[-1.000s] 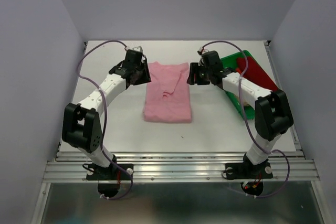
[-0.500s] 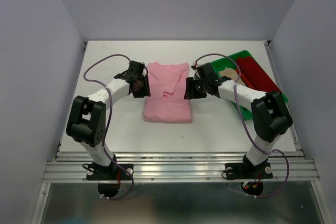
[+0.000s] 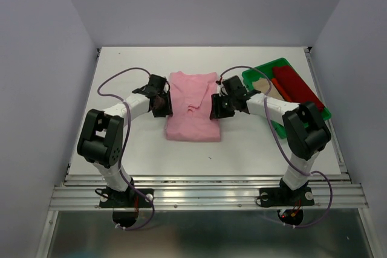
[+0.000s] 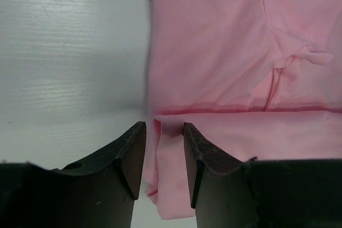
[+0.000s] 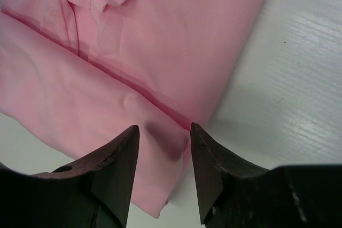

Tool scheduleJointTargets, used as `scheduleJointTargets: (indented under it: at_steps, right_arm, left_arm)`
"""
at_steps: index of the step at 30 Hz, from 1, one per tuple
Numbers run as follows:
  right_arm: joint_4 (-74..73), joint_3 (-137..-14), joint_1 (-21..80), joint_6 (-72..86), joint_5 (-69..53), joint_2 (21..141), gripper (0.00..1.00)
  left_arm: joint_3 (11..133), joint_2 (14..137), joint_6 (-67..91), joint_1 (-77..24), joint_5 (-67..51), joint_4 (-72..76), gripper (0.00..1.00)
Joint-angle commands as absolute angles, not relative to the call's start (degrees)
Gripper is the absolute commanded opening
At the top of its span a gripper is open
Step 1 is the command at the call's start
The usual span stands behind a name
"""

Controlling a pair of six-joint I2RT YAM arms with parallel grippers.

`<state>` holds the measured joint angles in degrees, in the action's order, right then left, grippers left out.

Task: Roll the t-shirts
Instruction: Roll the T-shirt to the center of the board.

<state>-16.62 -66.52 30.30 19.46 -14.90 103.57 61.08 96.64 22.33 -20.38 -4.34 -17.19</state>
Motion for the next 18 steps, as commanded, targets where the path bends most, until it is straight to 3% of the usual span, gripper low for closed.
scheduleJointTargets:
  at_steps: [1, 8, 11, 18]
  right_arm:
    - [-15.0, -65.7, 30.8, 19.5, -15.4, 104.2, 0.48]
    - [-15.0, -65.6, 30.8, 20.0, -14.4, 104.2, 0.45]
    - [-14.9, -65.3, 30.8, 20.2, -14.2, 103.8, 0.43]
    - [-14.9, -64.2, 30.8, 20.7, -14.0, 102.5, 0.43]
  left_arm:
    - [60.0, 96.9, 22.1, -20.0, -6.5, -14.9, 0.45]
    - [59.2, 97.6, 22.8, -20.0, -10.4, -12.7, 0.43]
    - [59.3, 97.6, 22.8, -20.0, -11.2, -12.6, 0.28]
    - [59.6, 97.6, 22.8, -20.0, -11.6, -12.7, 0.19]
